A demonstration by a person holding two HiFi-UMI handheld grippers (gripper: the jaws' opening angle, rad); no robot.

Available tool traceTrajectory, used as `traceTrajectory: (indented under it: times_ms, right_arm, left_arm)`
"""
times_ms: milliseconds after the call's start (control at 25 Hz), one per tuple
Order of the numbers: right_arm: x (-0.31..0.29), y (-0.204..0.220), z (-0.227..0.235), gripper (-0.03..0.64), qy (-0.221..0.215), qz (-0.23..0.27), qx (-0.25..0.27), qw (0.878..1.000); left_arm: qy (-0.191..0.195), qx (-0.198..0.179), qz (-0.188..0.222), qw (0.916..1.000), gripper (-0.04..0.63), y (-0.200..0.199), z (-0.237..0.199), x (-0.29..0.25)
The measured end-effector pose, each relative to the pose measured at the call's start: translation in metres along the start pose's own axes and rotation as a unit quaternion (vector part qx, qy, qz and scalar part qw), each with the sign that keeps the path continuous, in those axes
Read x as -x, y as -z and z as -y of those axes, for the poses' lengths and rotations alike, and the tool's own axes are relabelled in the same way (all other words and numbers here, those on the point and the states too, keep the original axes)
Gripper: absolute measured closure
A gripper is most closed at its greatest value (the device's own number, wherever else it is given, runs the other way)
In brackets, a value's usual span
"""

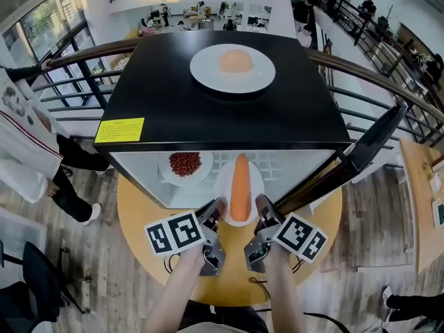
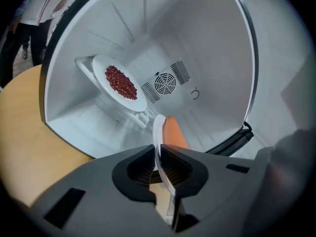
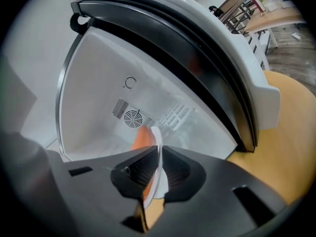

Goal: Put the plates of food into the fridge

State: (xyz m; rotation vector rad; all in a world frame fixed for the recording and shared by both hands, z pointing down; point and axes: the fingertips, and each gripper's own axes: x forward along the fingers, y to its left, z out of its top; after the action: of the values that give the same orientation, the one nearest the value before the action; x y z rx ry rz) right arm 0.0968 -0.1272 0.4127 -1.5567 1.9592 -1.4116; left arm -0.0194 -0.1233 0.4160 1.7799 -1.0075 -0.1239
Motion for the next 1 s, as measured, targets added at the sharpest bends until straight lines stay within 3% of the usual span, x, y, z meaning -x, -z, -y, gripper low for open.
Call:
traceTrajectory:
  times_ms: [400,720,1000]
  right_arm:
    - [-0.031,-0.032,0.014,0.58,0.023,0.033,0.003,0.999]
    - [-0.04,-0.039,0.012,0.572,0.09,0.053,0.123,0.987]
    - [-0.034,-0.045,0.016,0.54,0.1,0.076,0.142,0.982]
  left_arm:
    - [-0.012,0.056,0.04,0.9976,0.561,-0.019,0.0,-0.04]
    - [-0.004,0.101,0.073,0.9922,0.568,-0.029,-0.001,-0.047]
    - [-0.002,0.103,0.082,0.9913,0.569,-0.033,-0.001,-0.052]
